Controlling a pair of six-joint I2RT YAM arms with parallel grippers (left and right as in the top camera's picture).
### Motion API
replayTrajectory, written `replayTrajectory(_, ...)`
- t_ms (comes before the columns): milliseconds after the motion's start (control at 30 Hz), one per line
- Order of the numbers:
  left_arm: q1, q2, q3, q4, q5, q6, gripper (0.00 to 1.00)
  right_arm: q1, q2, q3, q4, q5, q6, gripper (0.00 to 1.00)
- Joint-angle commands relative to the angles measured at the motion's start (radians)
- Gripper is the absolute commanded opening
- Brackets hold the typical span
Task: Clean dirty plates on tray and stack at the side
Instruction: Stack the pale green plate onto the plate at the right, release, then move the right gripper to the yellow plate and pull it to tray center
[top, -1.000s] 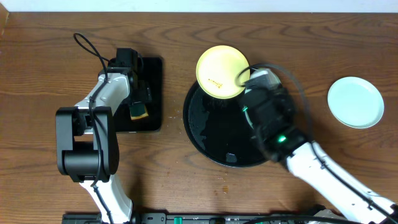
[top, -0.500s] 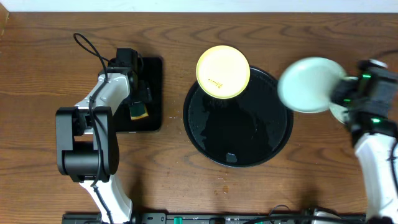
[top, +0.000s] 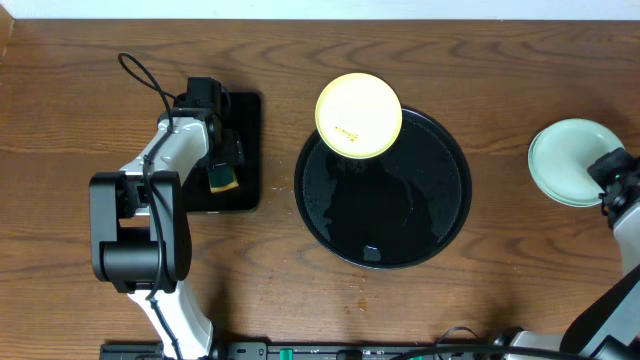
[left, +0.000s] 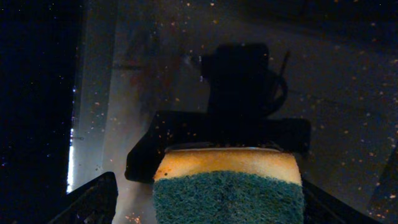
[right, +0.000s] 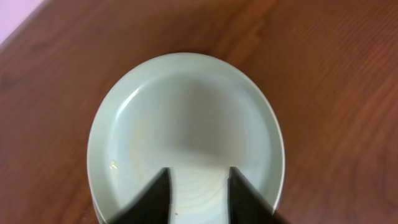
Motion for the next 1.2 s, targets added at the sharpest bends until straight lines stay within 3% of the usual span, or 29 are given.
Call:
replayTrajectory(0, -0.001, 0.048, -0.019, -0.013, -0.005, 0.002, 0.85, 0.006, 0.000, 0.013, 0.027, -0.183, -0.045, 0.43)
replayTrajectory(100, -0.001, 0.048, -0.018, -0.013, -0.005, 0.002, 0.85, 0.058, 0.000, 0.018, 0.036, -0.361, -0.114, 0.53)
replayTrajectory(233, -0.001, 0.048, -0.018, -0.013, -0.005, 0.002, 0.85, 0.207, 0.002, 0.050, -0.033, -0.428, -0.259, 0.59)
replayTrajectory(400, -0.001, 0.048, -0.019, -0.013, -0.005, 0.002, 0.85, 0.460, 0.066, 0.254, -0.295, -0.383, -0.387, 0.71)
replayTrajectory(567, -0.001, 0.048, -0.018, -0.013, -0.005, 0.002, 0.85, 0.657, 0.245, 0.561, -0.560, -0.207, -0.478, 0.76)
replayTrajectory(733, -0.001, 0.048, -0.019, -0.013, -0.005, 0.002, 0.85, 0.763, 0.447, 0.727, -0.533, -0.167, -0.483, 0.69)
replayTrajectory(1067, -0.001, 0.048, -0.018, -0.013, -0.005, 0.002, 0.85, 0.837, 0.637, 0.729, -0.221, -0.163, -0.555, 0.61)
replayTrajectory(1100, -0.001, 0.048, -0.019, -0.013, -0.005, 0.002, 0.85, 0.837, 0.647, 0.729, -0.207, -0.163, -0.555, 0.59)
replayTrajectory(1167, -0.001, 0.048, -0.019, -0.013, -0.005, 0.002, 0.85, 0.839, 0.660, 0.729, -0.185, -0.163, -0.555, 0.42)
